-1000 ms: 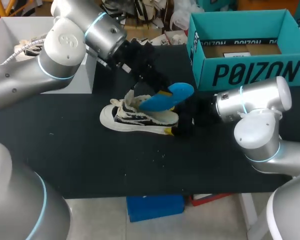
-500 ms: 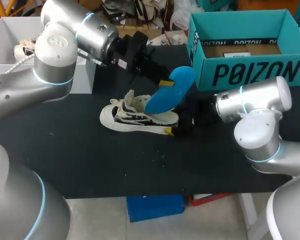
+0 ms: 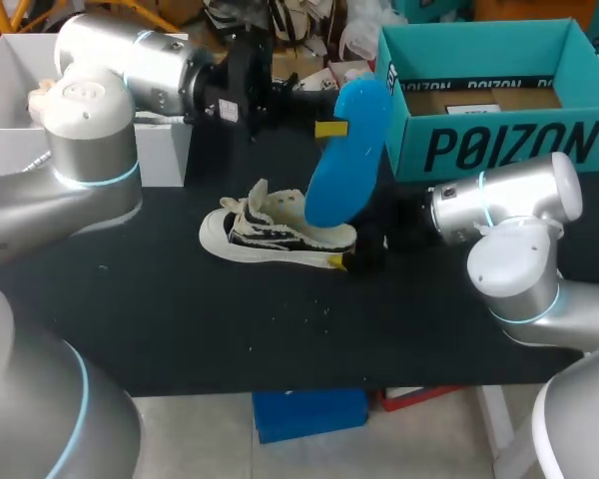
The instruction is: Take the shoe out of the shoebox, open the shoe tongue, remove and reinsert the insole, then place the shoe into the shoebox
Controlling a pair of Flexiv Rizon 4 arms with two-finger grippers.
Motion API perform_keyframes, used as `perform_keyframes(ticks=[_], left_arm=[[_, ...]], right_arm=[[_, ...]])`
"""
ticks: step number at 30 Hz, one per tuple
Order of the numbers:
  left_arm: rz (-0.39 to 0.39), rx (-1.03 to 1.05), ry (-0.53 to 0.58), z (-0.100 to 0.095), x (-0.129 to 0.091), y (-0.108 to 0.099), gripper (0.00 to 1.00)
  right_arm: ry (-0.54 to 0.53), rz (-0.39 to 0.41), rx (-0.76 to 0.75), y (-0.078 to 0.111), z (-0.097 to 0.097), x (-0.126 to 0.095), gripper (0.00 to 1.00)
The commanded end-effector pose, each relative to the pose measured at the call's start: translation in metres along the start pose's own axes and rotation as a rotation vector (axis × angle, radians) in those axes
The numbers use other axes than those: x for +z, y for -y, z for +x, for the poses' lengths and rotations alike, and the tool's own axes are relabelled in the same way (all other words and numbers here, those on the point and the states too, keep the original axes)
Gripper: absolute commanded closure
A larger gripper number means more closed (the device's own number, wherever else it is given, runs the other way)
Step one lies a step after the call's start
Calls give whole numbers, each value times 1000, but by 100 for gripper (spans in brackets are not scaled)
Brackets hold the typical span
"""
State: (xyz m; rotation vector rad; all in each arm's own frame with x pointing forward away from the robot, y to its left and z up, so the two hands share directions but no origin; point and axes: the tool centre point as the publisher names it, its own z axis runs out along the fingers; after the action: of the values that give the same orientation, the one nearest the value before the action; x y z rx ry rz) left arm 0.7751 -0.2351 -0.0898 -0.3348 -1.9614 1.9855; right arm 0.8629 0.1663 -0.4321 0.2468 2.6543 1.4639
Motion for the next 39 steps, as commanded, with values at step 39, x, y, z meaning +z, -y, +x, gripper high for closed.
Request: perform_keyframes(ticks=[39], left_arm=[[245,-149,183,59,-24,50,100]], right_arm=[[1,2,2,1,0,2,100]])
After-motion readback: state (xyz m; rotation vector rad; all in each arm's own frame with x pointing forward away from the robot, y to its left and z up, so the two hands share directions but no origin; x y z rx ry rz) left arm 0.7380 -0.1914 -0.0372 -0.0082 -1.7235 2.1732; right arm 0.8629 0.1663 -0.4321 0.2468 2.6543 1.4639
